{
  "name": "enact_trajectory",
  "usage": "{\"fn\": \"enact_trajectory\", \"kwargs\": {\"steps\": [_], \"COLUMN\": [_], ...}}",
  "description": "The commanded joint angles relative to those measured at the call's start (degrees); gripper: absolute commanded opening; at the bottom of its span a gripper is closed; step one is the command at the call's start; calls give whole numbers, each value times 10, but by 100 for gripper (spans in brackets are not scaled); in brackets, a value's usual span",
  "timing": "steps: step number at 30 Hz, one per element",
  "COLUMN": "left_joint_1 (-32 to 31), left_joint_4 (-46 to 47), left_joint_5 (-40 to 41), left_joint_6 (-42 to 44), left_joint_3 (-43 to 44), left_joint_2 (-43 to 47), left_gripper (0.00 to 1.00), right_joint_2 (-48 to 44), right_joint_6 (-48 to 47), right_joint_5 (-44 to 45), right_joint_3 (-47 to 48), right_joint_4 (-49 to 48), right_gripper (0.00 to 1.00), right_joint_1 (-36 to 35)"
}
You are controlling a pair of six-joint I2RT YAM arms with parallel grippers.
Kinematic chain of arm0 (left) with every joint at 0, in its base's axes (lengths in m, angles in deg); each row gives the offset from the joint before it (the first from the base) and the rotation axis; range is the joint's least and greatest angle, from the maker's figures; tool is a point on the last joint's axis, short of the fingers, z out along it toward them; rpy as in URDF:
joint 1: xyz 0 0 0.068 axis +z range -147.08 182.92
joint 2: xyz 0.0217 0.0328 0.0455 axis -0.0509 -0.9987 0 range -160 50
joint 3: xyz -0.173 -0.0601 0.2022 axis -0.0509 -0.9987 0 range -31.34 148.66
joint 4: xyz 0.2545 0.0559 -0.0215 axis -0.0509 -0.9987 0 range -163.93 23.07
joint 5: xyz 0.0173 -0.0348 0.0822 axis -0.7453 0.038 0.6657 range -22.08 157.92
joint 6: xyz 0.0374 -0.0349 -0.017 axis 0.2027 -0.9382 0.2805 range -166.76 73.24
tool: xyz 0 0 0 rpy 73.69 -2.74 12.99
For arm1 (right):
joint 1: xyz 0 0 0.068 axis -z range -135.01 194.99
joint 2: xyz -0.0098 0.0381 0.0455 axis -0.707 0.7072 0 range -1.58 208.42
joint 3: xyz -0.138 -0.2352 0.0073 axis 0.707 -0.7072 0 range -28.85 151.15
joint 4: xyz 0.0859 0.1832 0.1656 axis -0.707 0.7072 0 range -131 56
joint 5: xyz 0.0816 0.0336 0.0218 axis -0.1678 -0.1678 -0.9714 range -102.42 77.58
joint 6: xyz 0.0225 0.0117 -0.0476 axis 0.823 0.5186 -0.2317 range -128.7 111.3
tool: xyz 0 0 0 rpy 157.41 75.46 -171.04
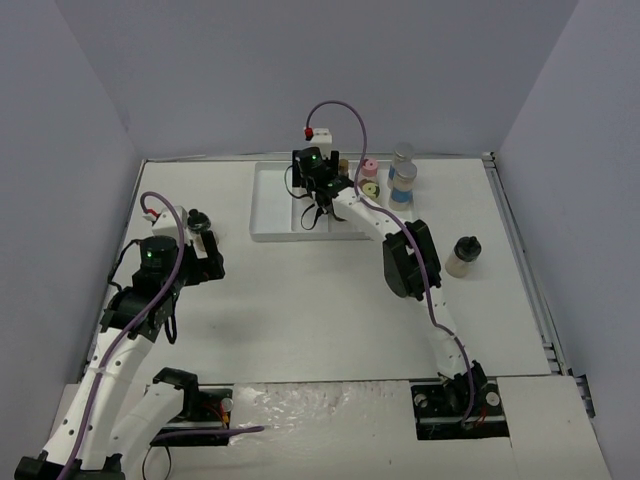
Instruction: Organize the condiment bottles
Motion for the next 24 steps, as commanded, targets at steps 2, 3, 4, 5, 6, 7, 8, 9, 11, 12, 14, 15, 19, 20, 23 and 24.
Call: {"fn": "enact_trajectory", "kwargs": {"steps": [2, 3, 4, 5, 6, 7, 8, 9, 11, 12, 14, 15, 19, 20, 23, 24], "left_joint_1": [4, 4, 4, 4, 4, 4, 4, 4, 4, 4, 4, 4, 3, 4, 4, 4], "left_joint_4": [31, 31, 31, 31, 31, 31, 31, 31, 31, 31, 31, 31, 30, 30, 28, 27], "left_joint_5": [0, 0, 0, -1, -1, -1, 0, 0, 0, 0, 0, 1, 2, 3, 8, 12], "left_joint_6": [-8, -8, -8, -8, -8, -8, -7, -7, -7, -7, -7, -7, -7, -7, -5, -5], "left_joint_3": [12, 13, 13, 13, 13, 13, 13, 13, 13, 13, 13, 13, 13, 13, 15, 15], "left_joint_2": [-8, -8, -9, -10, -10, -10, -11, -12, -12, -13, -13, -14, -16, -16, -17, -16], "left_gripper": [97, 97, 97, 97, 97, 97, 97, 97, 97, 97, 97, 97, 97, 97, 97, 97], "right_joint_2": [-6, -4, -1, 2, 3, 2, 0, -1, -5, -8, -17, -22, -50, -58, -87, -102], "right_joint_6": [-12, -14, -17, -19, -23, -25, -26, -27, -29, -30, -34, -37, -44, -47, -50, -53], "right_joint_5": [-9, -13, -16, -20, -25, -28, -31, -35, -43, -47, -54, -55, -60, -62, -76, -80], "right_joint_3": [29, 29, 29, 29, 30, 29, 29, 28, 27, 26, 24, 21, 2, -2, -24, -30], "right_joint_4": [-94, -96, -98, -101, -103, -106, -108, -109, -114, -116, -123, -125, -143, -146, -152, -154], "right_gripper": [7, 14, 20, 26, 32, 38, 43, 52, 67, 72, 79, 83, 94, 94, 98, 99], "right_joint_1": [10, 11, 12, 13, 13, 13, 13, 13, 14, 14, 12, 12, 11, 11, 8, 7]}}
